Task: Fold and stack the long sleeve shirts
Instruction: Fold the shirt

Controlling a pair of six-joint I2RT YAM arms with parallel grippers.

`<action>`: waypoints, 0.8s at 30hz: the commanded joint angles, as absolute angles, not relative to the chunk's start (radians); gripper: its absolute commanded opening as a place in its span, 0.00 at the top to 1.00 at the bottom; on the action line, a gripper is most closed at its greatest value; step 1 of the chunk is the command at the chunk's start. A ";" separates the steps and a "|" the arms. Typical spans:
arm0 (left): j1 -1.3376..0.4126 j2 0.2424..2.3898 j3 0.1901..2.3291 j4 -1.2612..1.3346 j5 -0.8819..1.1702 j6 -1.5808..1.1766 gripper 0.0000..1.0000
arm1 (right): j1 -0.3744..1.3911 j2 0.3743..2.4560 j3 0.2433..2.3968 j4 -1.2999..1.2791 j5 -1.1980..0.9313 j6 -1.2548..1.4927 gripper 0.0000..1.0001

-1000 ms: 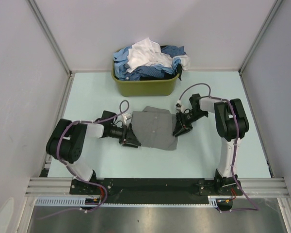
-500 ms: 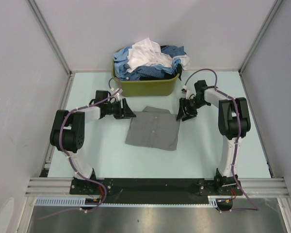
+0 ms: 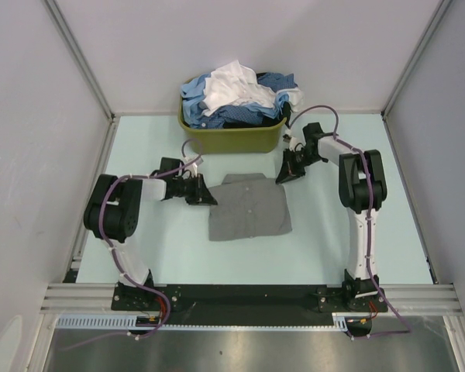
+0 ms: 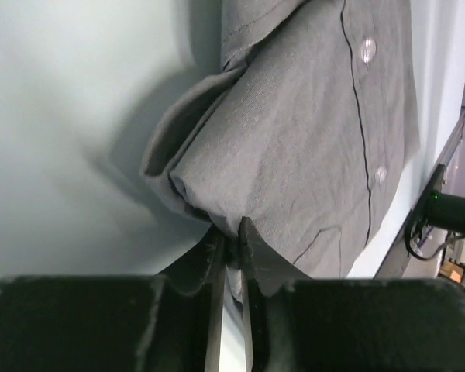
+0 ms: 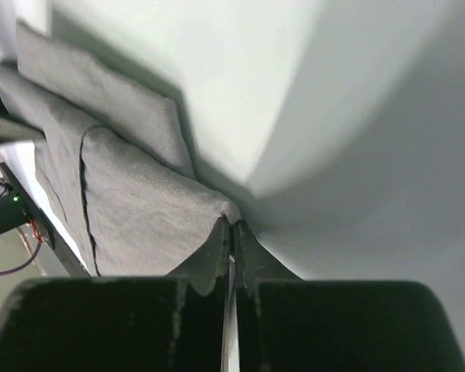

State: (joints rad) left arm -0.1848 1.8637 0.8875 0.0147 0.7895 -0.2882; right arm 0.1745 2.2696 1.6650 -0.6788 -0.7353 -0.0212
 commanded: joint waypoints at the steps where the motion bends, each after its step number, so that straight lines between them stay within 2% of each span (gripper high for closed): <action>1: -0.207 1.790 0.802 -0.003 0.796 -0.318 0.85 | 0.179 2.310 1.709 -0.655 -0.670 -0.074 1.00; 4: -0.178 1.795 0.827 0.031 0.764 -0.316 0.86 | 0.169 2.275 1.669 -0.672 -0.672 -0.095 1.00; 6: -0.163 1.819 0.871 0.017 0.750 -0.305 0.81 | 0.163 2.238 1.623 -0.664 -0.654 -0.106 1.00; 7: -0.160 1.833 0.905 0.009 0.750 -0.289 0.66 | 0.161 2.229 1.617 -0.667 -0.638 -0.107 0.95; 8: -0.152 1.832 0.917 0.008 0.756 -0.284 0.61 | 0.155 2.220 1.618 -0.676 -0.624 -0.113 0.77; 11: -0.123 1.761 0.908 0.067 0.810 -0.299 0.54 | 0.132 2.186 1.631 -0.719 -0.621 -0.127 0.56; 15: -0.141 1.718 0.939 0.058 0.886 -0.302 0.44 | 0.118 2.044 1.617 -0.733 -0.721 -0.137 0.36; 16: -0.155 1.718 0.949 0.058 0.896 -0.307 0.42 | 0.127 2.025 1.594 -0.730 -0.754 -0.127 0.23; 17: -0.190 1.723 0.954 0.057 0.911 -0.311 0.41 | 0.136 2.011 1.580 -0.709 -0.817 -0.111 0.17; 19: -0.247 1.739 0.956 0.124 0.937 -0.363 0.36 | 0.179 1.997 1.536 -0.671 -0.886 -0.043 0.11; 22: -0.290 1.792 0.945 0.271 0.979 -0.500 0.18 | 0.233 2.032 1.478 -0.539 -1.020 0.101 0.09; 23: -0.294 1.814 0.943 0.306 0.983 -0.565 0.17 | 0.242 2.052 1.468 -0.438 -1.037 0.147 0.08; 24: -0.296 1.860 0.945 0.343 0.983 -0.602 0.07 | 0.247 2.098 1.465 -0.389 -1.055 0.190 0.07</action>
